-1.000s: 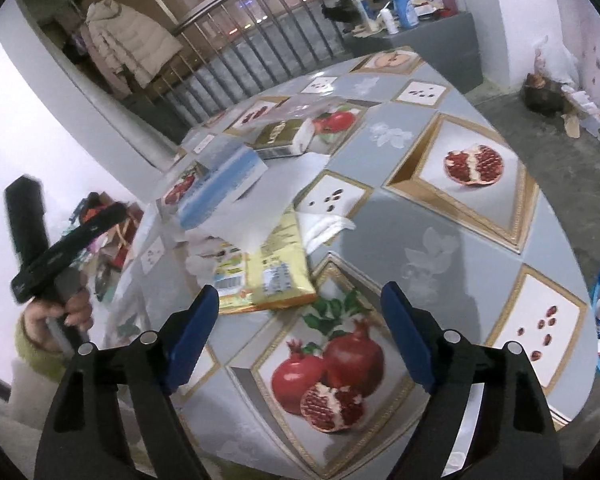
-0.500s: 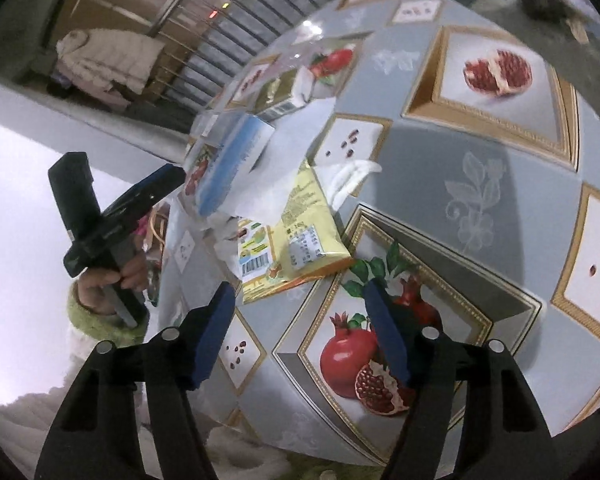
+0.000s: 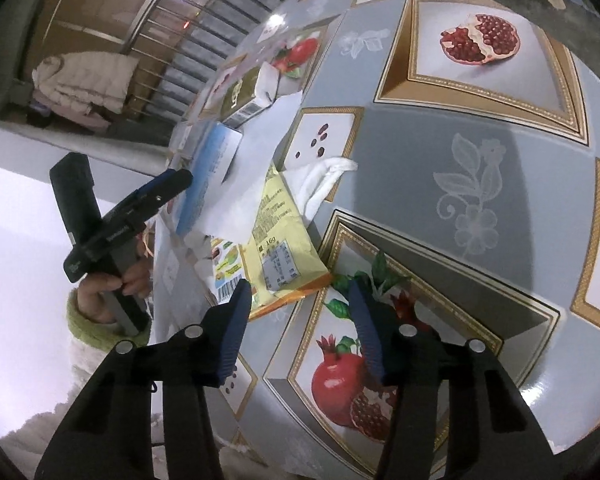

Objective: Collect trash

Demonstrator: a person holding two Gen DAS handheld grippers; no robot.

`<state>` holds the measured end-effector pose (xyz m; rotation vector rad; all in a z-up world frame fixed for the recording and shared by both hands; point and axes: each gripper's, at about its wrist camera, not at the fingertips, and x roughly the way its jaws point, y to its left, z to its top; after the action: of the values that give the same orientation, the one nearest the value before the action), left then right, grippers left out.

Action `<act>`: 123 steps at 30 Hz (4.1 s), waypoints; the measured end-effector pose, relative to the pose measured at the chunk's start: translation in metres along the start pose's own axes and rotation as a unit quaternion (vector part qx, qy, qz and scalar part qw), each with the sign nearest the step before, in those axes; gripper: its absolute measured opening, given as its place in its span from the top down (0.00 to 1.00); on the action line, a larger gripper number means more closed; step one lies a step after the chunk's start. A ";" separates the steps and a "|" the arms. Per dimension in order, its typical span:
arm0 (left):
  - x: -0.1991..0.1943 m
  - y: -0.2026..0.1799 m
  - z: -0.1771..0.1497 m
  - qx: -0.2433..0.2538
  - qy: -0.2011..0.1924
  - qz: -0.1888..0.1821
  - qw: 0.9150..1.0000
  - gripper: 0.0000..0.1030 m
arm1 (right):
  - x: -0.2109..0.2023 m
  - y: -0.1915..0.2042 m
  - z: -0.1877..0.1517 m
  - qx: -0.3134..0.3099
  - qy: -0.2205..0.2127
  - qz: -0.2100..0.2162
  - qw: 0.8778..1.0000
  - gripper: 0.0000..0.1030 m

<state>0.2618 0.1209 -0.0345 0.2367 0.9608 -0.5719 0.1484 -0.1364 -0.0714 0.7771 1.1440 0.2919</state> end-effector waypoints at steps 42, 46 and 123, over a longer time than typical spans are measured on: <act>0.013 0.005 0.003 -0.008 0.015 0.009 1.000 0.30 | -0.001 -0.006 0.000 0.019 0.000 0.011 1.000 0.97; 0.012 0.004 0.002 -0.012 0.013 0.010 1.000 0.30 | -0.006 -0.010 0.000 0.026 -0.002 0.018 1.000 0.97; -0.066 -0.133 -0.123 -0.103 -0.017 0.026 0.994 0.29 | -0.120 -0.097 -0.060 0.039 -0.084 -0.089 0.992 0.91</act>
<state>0.0718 0.0873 -0.0409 0.0665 0.9711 -0.4236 0.0284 -0.2504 -0.0649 0.7482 1.0618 0.0313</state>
